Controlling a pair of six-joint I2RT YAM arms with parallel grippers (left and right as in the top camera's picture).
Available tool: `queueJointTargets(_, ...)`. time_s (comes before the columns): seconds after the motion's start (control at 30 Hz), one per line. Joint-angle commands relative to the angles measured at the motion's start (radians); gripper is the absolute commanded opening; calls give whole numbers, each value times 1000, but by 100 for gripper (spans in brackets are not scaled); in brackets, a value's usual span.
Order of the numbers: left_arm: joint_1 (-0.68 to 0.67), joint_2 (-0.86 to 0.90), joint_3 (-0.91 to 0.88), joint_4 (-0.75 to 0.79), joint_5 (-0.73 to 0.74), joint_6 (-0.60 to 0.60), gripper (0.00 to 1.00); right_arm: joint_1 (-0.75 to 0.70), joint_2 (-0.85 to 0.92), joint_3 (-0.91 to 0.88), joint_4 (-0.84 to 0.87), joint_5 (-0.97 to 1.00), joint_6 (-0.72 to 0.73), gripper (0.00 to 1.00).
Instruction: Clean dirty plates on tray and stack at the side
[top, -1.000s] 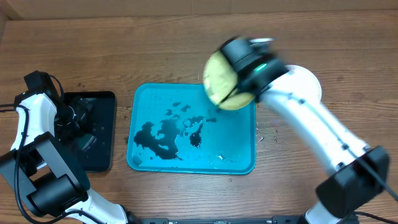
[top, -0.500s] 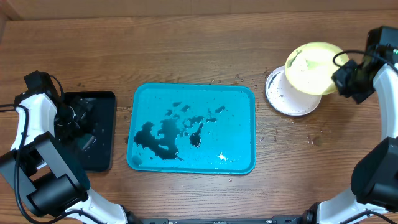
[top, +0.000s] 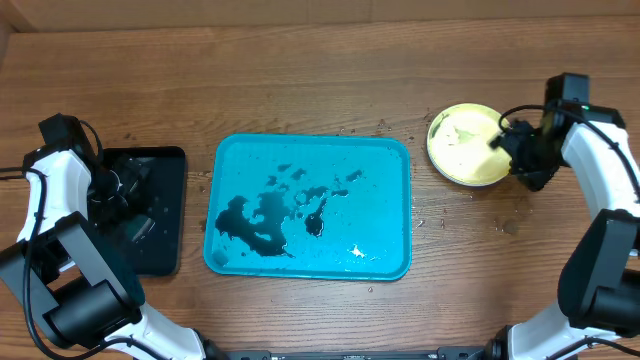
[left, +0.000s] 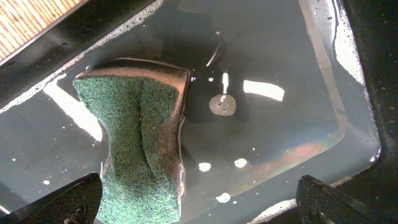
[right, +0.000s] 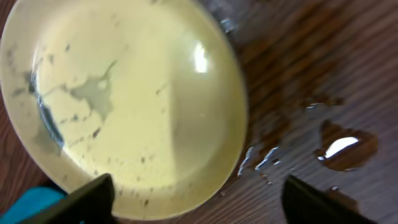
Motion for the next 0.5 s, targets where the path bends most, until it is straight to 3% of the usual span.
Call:
queueJointTargets(0.0,4,13,18,1,6,8,100,31,-14,16,-19,-99,-69,97)
queueJointTargets(0.17,4,13,18,1,6,8,100,40,-90,86,-150,-104,-67,97)
queueJointTargets(0.47,4,13,18,1,6,8,100,51,-435,75,-386,-104,-112,99)
